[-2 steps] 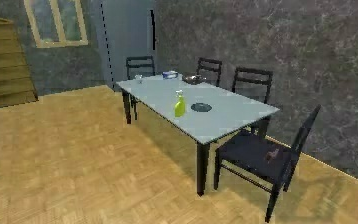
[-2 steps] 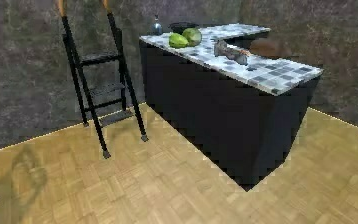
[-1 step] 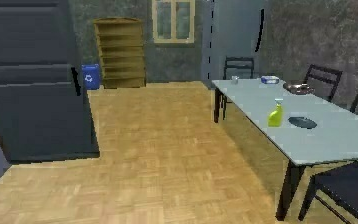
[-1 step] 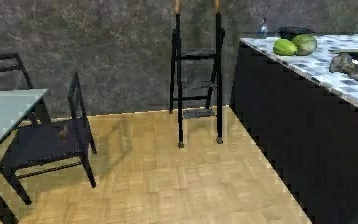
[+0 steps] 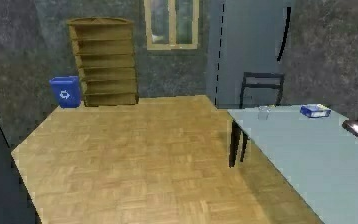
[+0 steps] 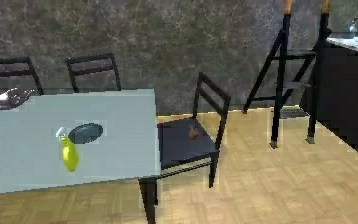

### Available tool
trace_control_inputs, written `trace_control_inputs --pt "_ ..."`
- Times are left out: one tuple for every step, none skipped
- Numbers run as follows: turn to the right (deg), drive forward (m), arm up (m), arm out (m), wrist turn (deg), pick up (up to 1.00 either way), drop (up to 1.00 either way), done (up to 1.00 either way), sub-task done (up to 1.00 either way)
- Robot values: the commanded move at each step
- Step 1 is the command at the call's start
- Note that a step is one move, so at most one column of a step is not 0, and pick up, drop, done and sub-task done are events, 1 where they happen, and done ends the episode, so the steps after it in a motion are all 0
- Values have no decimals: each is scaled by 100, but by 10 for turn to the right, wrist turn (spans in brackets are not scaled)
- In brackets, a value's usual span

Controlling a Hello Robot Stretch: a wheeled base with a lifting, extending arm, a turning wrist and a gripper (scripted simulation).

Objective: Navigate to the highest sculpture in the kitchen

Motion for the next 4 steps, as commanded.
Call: trace_control_inputs --pt "0 100 0 0 0 0 0 0 0" --pt "-30 0 0 0 0 0 0 0 0" --pt "0 90 0 0 0 0 0 0 0" --pt "330 0 0 0 0 0 0 0 0"
